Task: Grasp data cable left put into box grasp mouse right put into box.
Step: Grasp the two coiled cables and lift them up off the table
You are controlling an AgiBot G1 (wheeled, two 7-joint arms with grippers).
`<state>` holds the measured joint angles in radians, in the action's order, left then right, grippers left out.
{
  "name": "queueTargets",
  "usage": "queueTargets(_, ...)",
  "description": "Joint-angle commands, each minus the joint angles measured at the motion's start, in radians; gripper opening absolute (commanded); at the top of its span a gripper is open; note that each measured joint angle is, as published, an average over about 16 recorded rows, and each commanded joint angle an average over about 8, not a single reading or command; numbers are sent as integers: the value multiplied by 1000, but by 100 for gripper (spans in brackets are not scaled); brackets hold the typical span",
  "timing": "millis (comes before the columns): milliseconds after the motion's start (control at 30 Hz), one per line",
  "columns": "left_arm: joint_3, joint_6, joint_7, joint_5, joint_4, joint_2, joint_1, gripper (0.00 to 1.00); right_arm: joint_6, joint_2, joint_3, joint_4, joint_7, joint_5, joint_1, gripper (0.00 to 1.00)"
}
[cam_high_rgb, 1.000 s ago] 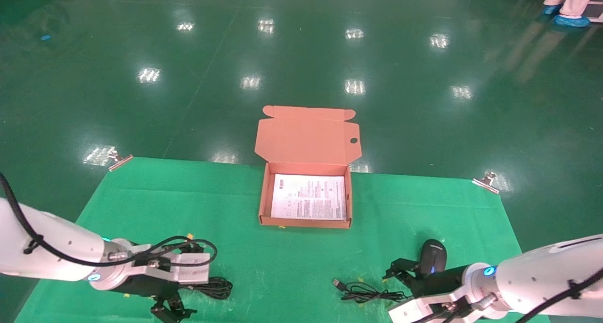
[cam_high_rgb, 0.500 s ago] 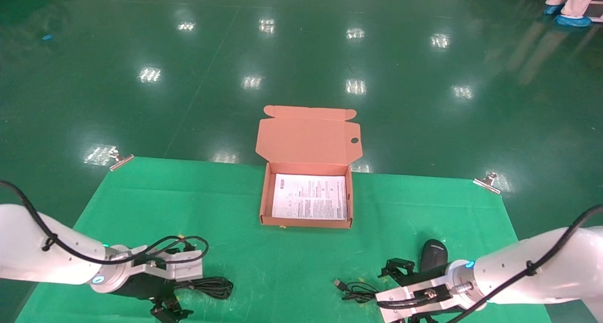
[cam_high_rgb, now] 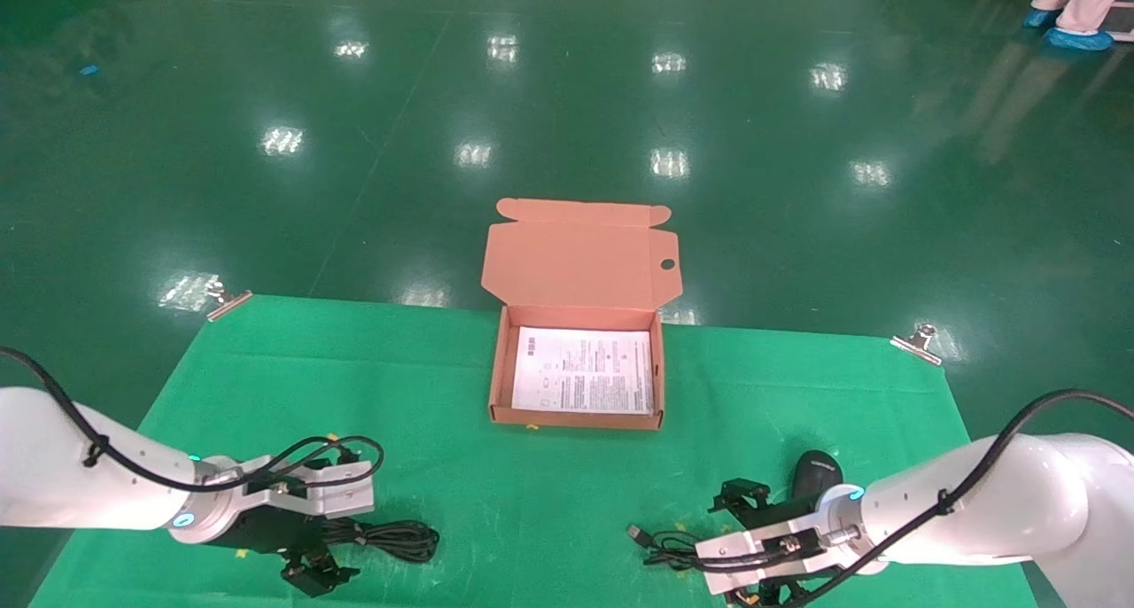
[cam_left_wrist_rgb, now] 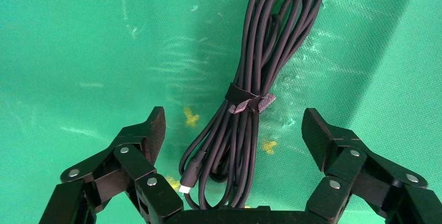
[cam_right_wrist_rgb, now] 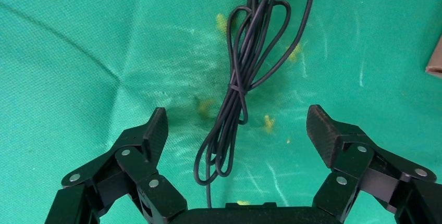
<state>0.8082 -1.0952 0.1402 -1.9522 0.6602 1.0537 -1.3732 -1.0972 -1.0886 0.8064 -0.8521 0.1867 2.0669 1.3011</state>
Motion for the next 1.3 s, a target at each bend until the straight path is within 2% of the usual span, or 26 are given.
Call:
queueTargets(33,0,1,0,0,0,0,0,0,1,-1,0,1,0,1,0,0)
queueTargets(1300,1,-7,5,1,14,-3,0,0,-10,9,-2,-19,-4,-2,-1,0)
